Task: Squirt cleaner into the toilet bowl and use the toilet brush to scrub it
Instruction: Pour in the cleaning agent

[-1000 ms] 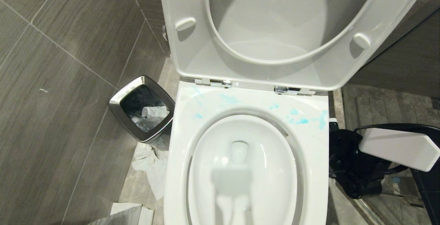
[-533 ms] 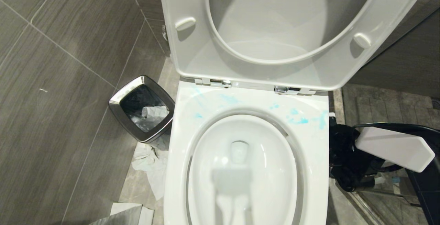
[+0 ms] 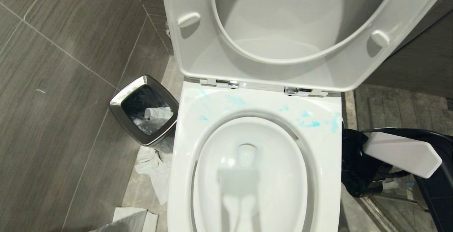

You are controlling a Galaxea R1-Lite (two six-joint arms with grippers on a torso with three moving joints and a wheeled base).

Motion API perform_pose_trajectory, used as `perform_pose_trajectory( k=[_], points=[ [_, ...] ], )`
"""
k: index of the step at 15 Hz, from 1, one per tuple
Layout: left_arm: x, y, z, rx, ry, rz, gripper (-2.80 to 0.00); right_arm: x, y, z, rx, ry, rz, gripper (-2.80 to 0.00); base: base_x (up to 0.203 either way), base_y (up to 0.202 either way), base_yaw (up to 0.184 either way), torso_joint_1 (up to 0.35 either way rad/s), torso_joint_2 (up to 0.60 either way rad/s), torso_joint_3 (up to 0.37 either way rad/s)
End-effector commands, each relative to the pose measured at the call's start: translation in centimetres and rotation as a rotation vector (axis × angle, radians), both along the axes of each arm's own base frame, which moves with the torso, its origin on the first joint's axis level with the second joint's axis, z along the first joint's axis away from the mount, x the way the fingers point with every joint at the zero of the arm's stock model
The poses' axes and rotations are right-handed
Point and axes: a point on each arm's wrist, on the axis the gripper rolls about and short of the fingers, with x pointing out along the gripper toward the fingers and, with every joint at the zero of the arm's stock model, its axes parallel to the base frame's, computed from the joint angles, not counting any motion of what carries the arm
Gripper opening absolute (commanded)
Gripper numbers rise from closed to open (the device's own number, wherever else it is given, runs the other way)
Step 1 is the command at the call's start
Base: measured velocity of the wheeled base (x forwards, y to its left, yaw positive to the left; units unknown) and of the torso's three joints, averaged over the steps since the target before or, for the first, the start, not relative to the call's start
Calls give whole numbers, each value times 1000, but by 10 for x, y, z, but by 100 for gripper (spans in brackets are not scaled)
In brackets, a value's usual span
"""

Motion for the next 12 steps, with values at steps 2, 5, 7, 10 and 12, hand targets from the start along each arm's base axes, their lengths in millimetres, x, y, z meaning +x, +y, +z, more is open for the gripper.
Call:
perform_pose_trajectory(
  k=[2,5,7,10,12],
  points=[
    [0,0,0,0,2,1,-280,4,0,2,2,-26,0,0,0,0,0,0,0,0],
    [0,0,0,0,0,0,-280,13,0,0,-14,-52,-4,0,0,0,0,0,0,0],
    [0,0,0,0,2,1,-280,18,0,-1,-18,-68,-4,0,0,0,0,0,0,0],
    [0,0,0,0,0,-1,-280,26,0,-1,-27,-98,-6,0,0,0,0,0,0,0],
    [0,0,0,0,0,1,-280,31,0,-1,-28,-117,-6,0,0,0,0,0,0,0]
  ],
)
